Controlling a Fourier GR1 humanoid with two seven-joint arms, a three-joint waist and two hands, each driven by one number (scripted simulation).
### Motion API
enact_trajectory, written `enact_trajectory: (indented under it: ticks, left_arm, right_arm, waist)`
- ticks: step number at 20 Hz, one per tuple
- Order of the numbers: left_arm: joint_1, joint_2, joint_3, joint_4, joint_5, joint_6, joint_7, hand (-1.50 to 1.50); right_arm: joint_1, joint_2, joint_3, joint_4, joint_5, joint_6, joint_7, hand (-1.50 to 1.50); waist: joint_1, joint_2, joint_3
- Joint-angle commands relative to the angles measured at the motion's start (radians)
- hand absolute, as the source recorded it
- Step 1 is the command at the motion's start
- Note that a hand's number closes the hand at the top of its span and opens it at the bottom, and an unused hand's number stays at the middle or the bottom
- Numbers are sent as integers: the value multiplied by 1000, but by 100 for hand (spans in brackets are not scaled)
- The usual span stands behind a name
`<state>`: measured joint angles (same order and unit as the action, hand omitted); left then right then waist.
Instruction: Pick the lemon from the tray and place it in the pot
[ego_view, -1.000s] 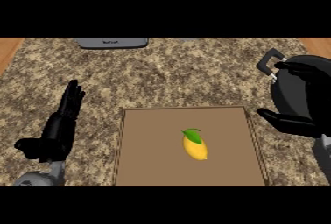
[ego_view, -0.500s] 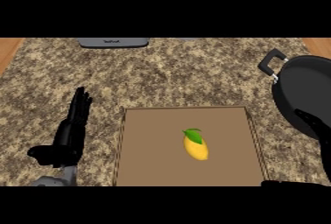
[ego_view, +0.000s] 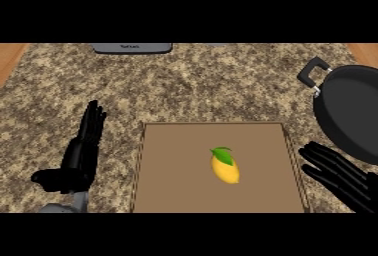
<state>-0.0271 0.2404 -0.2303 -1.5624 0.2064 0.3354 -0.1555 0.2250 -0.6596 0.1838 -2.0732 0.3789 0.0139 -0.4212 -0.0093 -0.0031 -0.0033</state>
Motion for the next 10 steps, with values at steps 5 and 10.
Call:
enact_trajectory:
  ticks: [5, 10]
  left_arm:
    - [-25, -45, 0, 49, -32, -4, -30, 0]
    - [9, -29, 10, -49, -44, -19, 36, 0]
  right_arm:
    - [-158, 122, 233, -64, 267, 118, 420, -150]
    - [-188, 204, 256, 107, 358, 116, 381, -150]
  waist:
    - [18, 4, 2]
    - [15, 3, 3]
